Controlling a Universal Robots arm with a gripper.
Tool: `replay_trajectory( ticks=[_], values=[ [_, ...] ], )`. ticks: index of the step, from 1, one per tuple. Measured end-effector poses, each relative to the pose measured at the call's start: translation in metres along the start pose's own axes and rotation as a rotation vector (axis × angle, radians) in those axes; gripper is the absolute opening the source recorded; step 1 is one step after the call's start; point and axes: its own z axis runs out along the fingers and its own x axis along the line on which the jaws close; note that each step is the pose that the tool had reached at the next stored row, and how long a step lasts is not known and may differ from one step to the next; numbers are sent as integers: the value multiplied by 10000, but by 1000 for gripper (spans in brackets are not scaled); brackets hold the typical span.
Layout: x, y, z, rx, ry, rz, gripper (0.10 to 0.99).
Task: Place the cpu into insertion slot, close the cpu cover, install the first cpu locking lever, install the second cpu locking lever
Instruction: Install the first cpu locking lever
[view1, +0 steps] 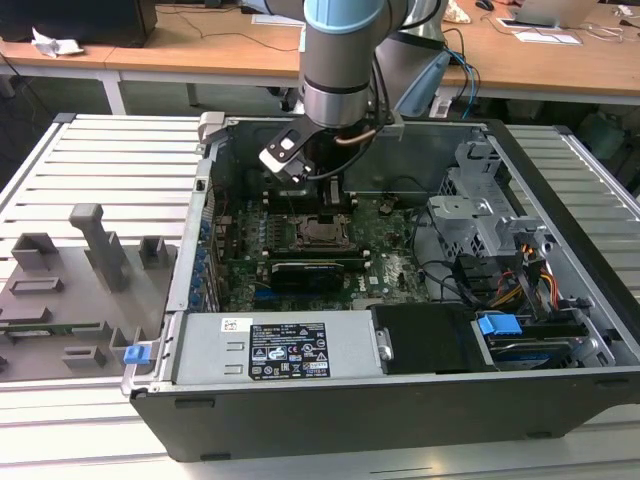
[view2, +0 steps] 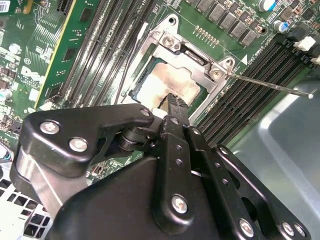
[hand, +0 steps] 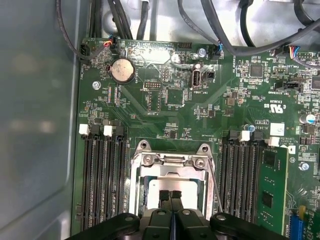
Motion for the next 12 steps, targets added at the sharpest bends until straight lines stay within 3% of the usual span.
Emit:
replay_trajectory(
  ticks=[5, 12],
  values=[
    [0, 2, -36, 2, -28, -2, 106],
    [0, 4, -196, 2, -41, -1, 106]
  ],
)
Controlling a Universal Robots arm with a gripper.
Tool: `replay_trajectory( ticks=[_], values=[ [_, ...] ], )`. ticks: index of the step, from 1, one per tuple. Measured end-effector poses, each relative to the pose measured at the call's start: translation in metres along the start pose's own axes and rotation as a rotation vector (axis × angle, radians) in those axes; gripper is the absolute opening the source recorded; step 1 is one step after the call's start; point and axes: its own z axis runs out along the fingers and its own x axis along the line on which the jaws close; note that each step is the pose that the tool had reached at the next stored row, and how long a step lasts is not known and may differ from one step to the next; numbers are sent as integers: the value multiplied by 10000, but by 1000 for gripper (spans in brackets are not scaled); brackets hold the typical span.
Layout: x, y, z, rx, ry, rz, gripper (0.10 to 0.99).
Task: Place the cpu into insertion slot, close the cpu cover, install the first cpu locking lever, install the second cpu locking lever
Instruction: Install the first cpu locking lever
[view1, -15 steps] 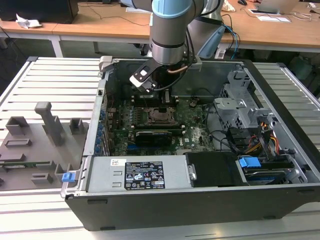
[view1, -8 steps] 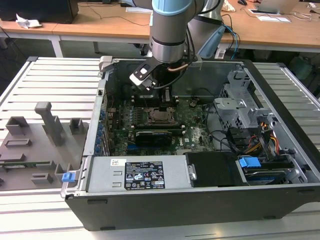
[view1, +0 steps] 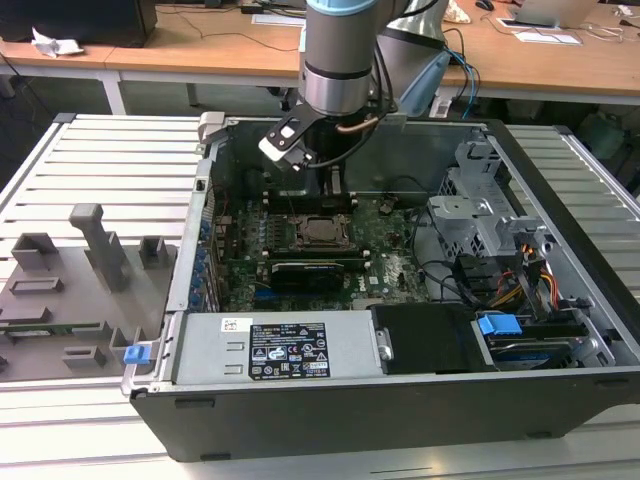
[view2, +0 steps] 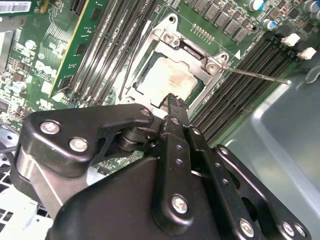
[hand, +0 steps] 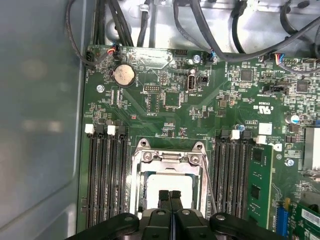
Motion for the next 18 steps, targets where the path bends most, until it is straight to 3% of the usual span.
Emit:
replay_trajectory(
  ticks=[5, 12, 15, 18],
  values=[
    [-1, 3, -142, 3, -54, -1, 106],
    [-2, 7, -361, 10, -206, -5, 106],
    [-2, 8, -413, 9, -218, -14, 106],
    [-2, 8, -413, 1, -210, -527, 106]
  ],
)
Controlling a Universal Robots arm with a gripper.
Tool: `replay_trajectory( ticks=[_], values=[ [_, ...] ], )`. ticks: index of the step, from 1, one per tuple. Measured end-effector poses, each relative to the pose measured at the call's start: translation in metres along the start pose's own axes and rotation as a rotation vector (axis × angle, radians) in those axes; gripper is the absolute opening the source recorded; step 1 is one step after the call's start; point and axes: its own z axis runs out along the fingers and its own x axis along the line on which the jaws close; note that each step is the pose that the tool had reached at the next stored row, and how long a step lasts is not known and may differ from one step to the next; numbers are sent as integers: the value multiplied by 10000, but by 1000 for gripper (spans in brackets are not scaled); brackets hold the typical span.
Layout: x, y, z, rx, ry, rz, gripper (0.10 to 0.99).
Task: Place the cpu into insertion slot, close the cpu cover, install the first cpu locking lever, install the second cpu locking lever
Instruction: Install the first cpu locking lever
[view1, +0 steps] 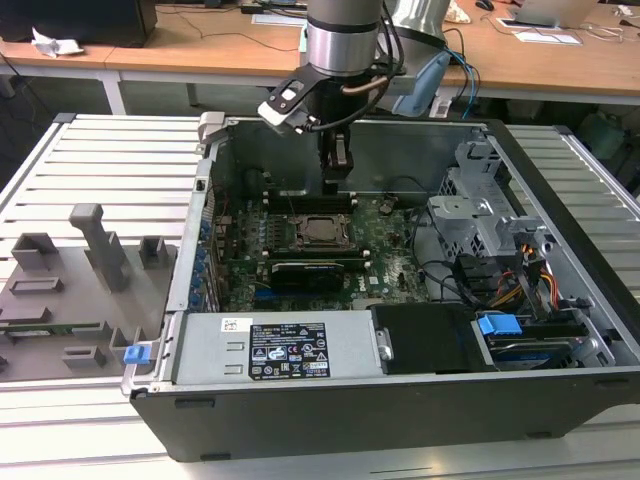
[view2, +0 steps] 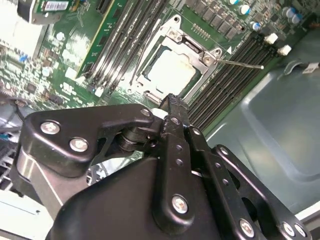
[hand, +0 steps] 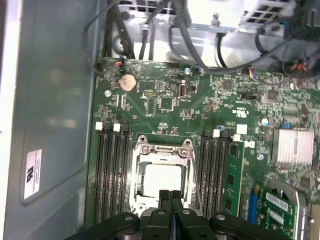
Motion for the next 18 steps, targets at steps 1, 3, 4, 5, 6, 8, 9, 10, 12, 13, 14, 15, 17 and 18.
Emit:
replay_trajectory(
  ticks=[1, 3, 4, 5, 6, 8, 9, 10, 12, 13, 14, 15, 17, 18],
  values=[
    [0, 0, 1, -10, -2, -419, 106],
    [0, 0, 2, -26, -2, -977, 106],
    [0, 0, 3, -29, 0, -1095, 106],
    [0, 0, 3, -35, 3, -1259, 106],
    [0, 0, 2, -39, 6, -1423, 106],
    [0, 0, 2, -50, 13, -1796, 106],
    [0, 0, 2, -53, 14, -1908, 106],
    [0, 0, 2, -55, 16, -1994, 106],
    [0, -2, 3, -59, 18, -2091, 106],
    [0, -2, 3, -60, 19, -2130, 106],
    [0, -2, 2, -61, 20, -2201, 106],
    [0, -2, 2, -64, 22, -2280, 106],
    [0, -2, 2, -68, 24, -2434, 106],
    [0, -2, 2, -70, 25, -2489, 106]
  ],
)
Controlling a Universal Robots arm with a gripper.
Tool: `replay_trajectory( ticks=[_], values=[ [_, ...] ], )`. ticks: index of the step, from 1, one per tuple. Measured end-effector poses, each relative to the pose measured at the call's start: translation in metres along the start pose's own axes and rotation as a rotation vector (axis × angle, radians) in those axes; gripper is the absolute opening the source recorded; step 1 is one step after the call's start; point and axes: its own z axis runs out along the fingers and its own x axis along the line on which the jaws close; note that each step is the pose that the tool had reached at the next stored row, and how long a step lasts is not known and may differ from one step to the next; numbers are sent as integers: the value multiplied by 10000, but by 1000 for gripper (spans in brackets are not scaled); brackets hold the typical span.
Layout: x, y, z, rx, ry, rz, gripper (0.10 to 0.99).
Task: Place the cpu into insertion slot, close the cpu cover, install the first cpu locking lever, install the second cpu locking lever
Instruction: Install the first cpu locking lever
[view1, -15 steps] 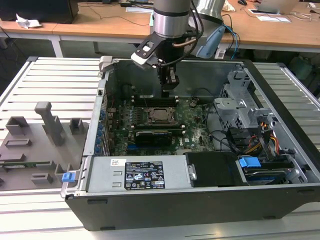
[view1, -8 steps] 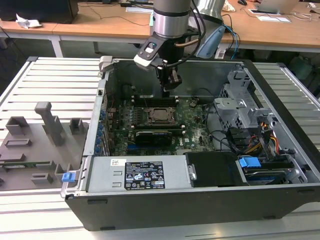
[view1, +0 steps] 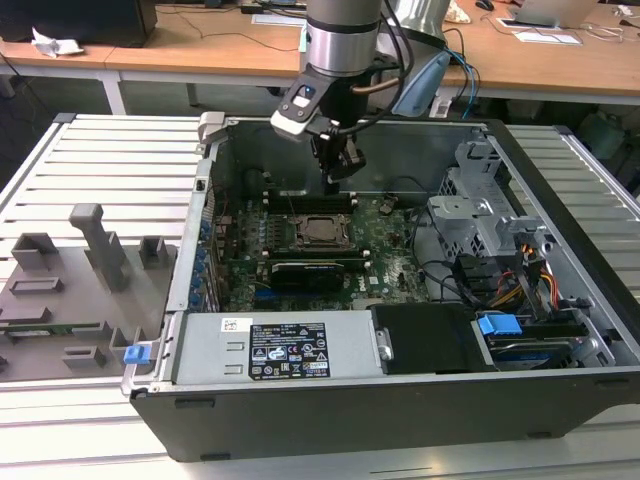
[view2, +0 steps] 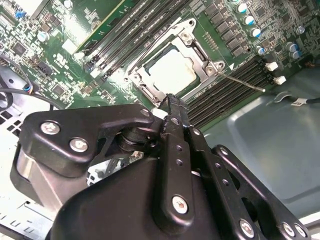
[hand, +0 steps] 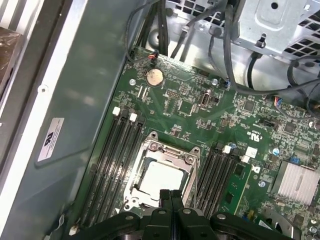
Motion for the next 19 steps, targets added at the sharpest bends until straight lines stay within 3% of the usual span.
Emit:
replay_trajectory(
  ticks=[19],
  values=[
    [0, 0, 0, -29, 18, -949, 106]
  ],
)
